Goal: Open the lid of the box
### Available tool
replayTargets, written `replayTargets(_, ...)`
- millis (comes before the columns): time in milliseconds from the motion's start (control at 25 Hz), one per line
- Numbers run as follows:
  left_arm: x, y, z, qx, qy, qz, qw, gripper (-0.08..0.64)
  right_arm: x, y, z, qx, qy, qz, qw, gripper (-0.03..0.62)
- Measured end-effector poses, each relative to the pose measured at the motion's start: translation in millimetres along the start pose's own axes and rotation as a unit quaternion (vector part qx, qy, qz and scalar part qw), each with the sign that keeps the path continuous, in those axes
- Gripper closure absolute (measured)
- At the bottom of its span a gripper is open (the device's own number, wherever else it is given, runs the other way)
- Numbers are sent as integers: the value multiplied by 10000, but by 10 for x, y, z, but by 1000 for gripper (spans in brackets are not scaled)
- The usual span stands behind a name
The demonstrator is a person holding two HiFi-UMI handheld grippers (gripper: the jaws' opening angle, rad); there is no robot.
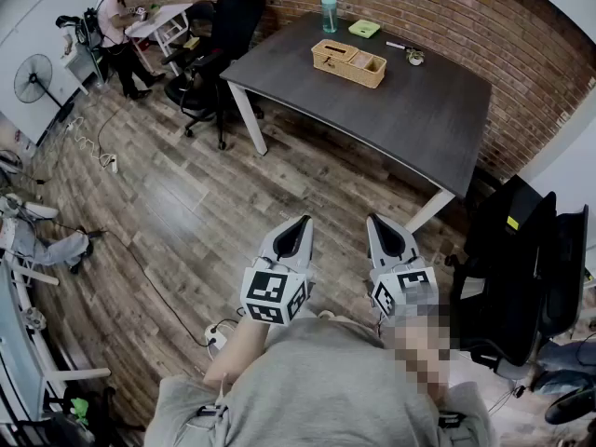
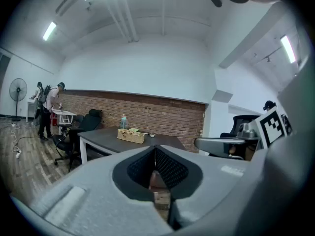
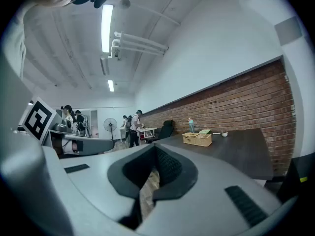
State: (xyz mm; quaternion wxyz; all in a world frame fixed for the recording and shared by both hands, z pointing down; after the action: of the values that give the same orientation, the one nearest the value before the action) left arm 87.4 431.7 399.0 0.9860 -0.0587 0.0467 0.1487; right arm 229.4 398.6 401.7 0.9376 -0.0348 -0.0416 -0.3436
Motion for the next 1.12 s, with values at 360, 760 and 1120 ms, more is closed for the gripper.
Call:
replayTargets(360, -13, 120, 30, -9, 19, 38, 10000, 541, -154, 40, 52, -30, 24, -62, 10000, 591)
replayTargets(760, -25, 166, 27, 22, 180, 1, 9998, 540, -240, 47, 57, -12, -78, -308, 9995, 589)
replayTargets(1120, -79, 177, 54, -42, 161, -7, 9999, 540, -275, -16, 120, -107, -114, -366, 9992, 589)
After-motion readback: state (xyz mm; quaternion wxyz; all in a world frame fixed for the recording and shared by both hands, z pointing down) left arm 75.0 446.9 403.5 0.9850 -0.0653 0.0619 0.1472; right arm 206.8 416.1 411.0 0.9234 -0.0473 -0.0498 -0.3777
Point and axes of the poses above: the fingertips, and each gripper's own axes: y backward along the fingers, x to its right, z out of its underside, the point moved 3 cm from there along y, backward along the fingers, and after that the axes turned 2 degrees about x, right-handed, at the moved point
